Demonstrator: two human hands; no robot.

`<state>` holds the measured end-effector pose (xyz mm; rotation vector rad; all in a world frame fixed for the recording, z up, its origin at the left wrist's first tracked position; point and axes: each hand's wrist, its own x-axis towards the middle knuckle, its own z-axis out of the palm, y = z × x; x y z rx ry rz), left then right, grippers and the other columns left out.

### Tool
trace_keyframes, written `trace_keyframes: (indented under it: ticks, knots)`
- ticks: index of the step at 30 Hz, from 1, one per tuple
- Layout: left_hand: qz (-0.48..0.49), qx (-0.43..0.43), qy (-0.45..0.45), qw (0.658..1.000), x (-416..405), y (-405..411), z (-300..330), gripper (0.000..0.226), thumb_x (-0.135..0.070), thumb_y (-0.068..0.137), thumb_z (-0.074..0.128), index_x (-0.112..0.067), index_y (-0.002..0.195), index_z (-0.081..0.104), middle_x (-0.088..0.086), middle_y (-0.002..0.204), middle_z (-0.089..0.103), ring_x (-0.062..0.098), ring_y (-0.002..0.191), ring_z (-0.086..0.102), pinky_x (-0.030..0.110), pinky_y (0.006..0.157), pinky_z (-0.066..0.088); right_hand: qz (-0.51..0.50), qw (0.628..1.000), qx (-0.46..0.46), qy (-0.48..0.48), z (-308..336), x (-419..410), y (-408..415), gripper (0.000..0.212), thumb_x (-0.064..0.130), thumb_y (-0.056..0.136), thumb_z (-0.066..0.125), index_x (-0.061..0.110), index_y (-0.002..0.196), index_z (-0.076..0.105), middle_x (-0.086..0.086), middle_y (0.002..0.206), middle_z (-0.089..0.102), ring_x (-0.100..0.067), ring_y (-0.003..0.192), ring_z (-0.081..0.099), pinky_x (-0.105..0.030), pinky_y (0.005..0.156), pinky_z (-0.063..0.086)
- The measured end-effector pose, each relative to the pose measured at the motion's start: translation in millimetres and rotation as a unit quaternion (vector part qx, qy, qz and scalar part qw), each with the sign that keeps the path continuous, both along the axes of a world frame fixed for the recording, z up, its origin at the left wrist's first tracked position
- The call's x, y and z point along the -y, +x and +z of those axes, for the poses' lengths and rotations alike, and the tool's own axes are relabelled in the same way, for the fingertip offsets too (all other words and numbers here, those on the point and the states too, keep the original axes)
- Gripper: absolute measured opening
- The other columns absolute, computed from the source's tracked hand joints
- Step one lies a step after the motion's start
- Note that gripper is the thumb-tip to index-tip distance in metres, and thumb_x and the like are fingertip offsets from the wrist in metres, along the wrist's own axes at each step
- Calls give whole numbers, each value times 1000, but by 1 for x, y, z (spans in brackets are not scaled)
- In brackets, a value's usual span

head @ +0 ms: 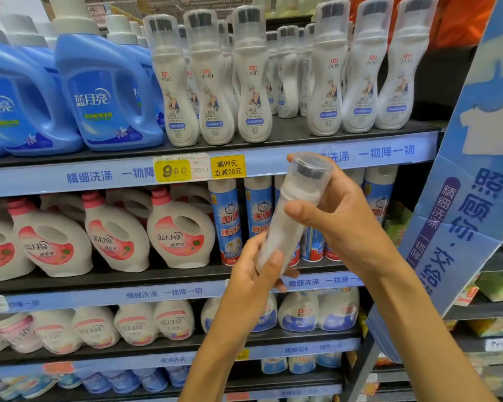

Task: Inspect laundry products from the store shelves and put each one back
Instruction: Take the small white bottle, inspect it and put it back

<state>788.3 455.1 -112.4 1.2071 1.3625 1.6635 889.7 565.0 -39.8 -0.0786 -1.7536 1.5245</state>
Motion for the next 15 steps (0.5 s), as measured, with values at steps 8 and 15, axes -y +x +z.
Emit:
trace_keyframes:
  ticks: [8, 15]
  knots:
    - [-83, 98, 15, 992, 0, 4, -4, 60, -68, 85, 32, -26, 104, 69, 6, 82, 66, 12, 56, 49, 25, 54, 39, 110, 991, 1, -82, 3, -3, -4, 35, 19, 94, 46, 9, 127, 50, -10, 124, 64, -27, 110, 64, -35, 87, 55]
    - [-6, 137, 29, 990, -6, 5, -2, 47, -64, 77, 50, -28, 98, 71, 10, 87, 70, 19, 68, 63, 24, 54, 50, -19, 999, 0, -34, 0, -4, -9, 39, 26, 75, 71, 25, 112, 60, 9, 101, 70, -10, 100, 64, -27, 86, 52]
